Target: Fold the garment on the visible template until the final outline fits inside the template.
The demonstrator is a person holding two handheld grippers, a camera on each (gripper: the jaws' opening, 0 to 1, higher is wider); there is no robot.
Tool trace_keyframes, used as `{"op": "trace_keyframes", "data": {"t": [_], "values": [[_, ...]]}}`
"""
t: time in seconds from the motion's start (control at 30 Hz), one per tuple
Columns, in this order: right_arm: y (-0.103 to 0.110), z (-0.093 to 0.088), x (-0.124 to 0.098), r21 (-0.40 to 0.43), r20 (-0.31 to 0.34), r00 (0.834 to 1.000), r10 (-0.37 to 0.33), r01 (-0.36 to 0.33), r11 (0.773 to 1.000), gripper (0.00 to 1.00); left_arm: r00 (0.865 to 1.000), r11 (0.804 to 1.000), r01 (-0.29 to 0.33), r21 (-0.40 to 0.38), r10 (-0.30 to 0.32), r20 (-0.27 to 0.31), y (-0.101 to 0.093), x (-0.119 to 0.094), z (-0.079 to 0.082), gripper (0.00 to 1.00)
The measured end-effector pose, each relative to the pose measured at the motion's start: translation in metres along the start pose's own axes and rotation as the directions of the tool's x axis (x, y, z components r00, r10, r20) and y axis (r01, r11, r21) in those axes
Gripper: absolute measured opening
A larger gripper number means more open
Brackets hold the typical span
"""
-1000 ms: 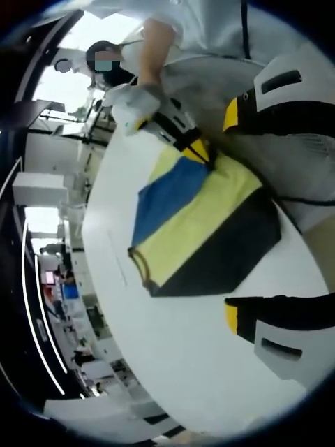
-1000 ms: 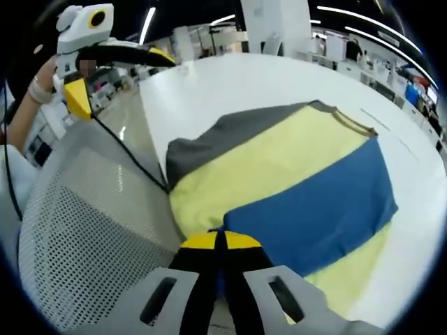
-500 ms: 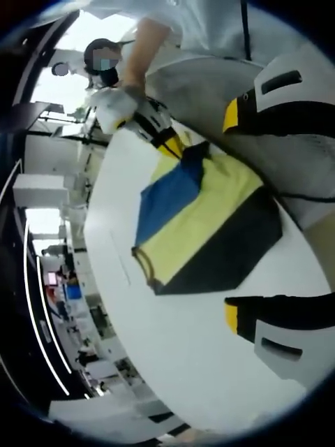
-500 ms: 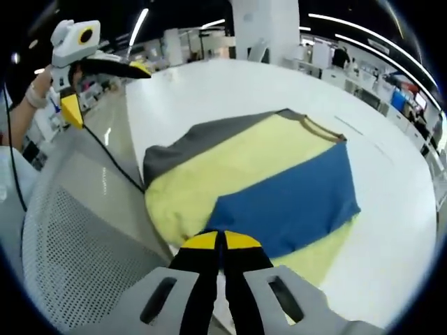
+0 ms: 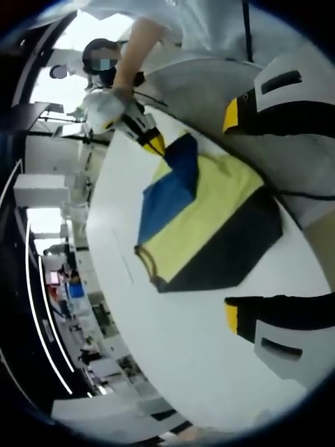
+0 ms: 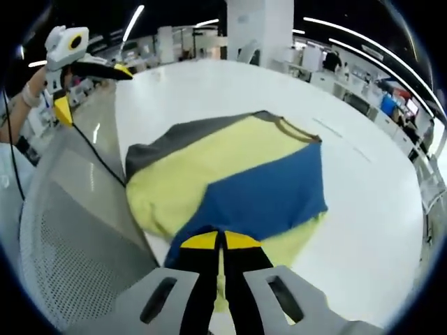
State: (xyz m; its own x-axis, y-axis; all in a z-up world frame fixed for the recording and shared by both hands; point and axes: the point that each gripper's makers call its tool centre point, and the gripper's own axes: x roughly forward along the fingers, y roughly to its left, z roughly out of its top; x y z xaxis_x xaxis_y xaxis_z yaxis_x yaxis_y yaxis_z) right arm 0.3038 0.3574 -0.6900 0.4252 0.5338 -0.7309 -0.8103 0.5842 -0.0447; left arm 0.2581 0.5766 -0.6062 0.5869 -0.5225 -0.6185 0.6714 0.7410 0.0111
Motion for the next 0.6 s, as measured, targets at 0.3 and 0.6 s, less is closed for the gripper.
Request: {"op": "trace_keyframes", "data": {"t": [0.3, 0.6], "values": [[-0.038, -0.002, -0.021, -0.048, -0.023, 0.998, -0.063, 0.062, 0.997, 0.02, 1.0, 1.0, -0.01, -0.004, 0.01, 0.001, 0.002, -0.001, -0.001, 0.92], [-0.063, -0.016, -0.032, -0.08, -0.072, 0.992, -0.107, 0.101, 0.992, 0.02, 1.0, 1.0, -0.024, -0.015, 0.024, 0.004, 0.005, -0.004, -0.003, 0.92]]}}
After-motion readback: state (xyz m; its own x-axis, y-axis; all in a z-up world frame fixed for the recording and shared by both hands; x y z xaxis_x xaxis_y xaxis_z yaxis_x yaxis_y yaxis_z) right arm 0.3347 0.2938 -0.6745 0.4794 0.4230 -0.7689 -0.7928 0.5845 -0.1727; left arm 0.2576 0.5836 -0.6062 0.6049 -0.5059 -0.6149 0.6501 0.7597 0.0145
